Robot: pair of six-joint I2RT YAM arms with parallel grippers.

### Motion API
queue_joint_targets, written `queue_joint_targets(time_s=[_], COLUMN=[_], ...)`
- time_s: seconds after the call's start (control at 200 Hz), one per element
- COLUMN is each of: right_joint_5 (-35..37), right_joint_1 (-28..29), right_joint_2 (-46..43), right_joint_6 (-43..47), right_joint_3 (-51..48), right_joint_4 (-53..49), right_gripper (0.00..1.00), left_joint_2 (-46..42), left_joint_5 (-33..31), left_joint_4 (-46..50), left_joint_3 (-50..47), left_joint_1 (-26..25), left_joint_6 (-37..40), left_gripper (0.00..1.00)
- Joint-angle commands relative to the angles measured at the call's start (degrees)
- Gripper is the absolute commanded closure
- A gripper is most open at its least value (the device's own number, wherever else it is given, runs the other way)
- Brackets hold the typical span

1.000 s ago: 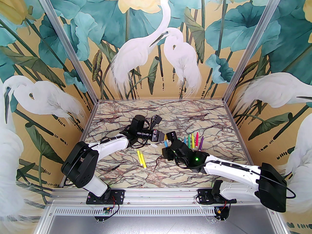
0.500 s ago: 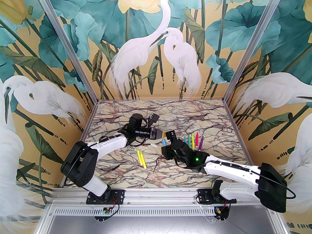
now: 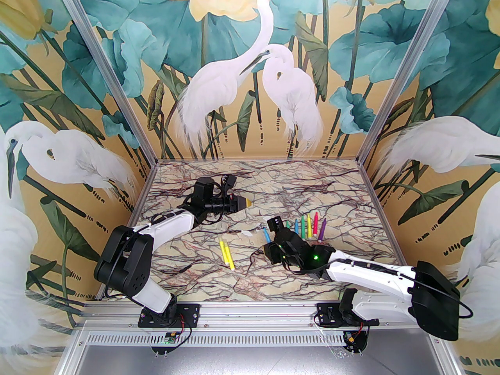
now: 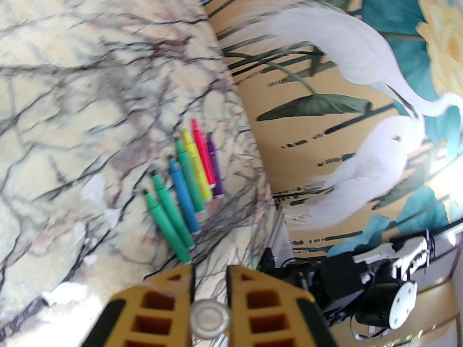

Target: Open the pen caps

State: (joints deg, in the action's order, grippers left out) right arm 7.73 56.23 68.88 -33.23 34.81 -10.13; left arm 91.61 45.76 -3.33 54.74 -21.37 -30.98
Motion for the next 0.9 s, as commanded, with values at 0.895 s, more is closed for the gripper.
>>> queue_joint_targets(time_s=[0.895], right_joint_5=[14.9], right_joint_1=[-2.8], right_joint_2=[15.8], right_joint_6=[-7.7], right_joint_3=[6.4], right_joint_4=[-4.5], right_gripper=[0.94], left_joint_2=[9.4], left_joint_5=[-33.9], left_joint_4=[38.0], left_joint_3=[14.0], left_joint_1=[-4.6], left_joint_6=[16.6], left_gripper=[1.0])
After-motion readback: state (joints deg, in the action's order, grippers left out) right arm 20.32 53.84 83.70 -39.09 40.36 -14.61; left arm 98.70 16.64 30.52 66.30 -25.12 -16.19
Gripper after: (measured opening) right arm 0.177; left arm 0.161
